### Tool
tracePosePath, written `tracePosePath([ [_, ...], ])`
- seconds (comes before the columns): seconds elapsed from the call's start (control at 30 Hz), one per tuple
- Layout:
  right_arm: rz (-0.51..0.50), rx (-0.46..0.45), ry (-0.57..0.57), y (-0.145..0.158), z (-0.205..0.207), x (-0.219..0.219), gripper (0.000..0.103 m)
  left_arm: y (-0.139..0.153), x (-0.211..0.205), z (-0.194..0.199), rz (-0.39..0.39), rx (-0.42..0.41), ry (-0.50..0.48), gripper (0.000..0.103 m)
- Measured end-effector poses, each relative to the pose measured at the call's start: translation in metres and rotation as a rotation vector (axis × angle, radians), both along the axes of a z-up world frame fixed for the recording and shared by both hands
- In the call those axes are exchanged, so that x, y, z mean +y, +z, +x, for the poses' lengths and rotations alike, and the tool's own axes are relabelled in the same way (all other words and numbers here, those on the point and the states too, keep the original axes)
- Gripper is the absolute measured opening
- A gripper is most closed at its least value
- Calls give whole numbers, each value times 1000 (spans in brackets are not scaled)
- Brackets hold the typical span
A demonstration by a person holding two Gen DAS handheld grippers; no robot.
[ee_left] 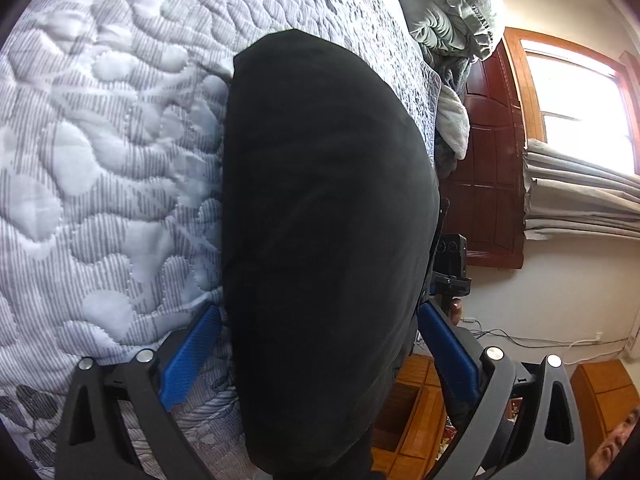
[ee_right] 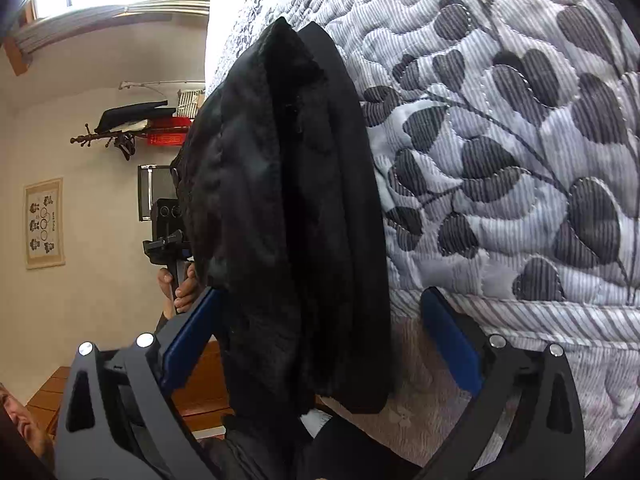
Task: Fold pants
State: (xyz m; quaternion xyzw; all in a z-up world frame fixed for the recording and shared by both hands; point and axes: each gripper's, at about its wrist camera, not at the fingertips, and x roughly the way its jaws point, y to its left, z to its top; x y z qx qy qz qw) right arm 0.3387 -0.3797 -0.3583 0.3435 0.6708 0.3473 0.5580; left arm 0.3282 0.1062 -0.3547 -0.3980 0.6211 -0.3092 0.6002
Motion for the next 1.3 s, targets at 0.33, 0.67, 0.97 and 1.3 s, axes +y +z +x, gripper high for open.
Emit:
tracePosePath([
  [0.33,48,-9,6,-1,12,25,96,4,-17,1,60,-27,-44,81],
  [0.67,16,-93,-14,17,2,20,44,11,-17,-4,66,-59,-31,39],
  [0.97,-19,-170,7,53,7,44,35,30,-19,-7,115,-84,-19,31],
  [1.3,-27,-273,75,108,59,102,35,79,17,7,148,-163,29,30],
])
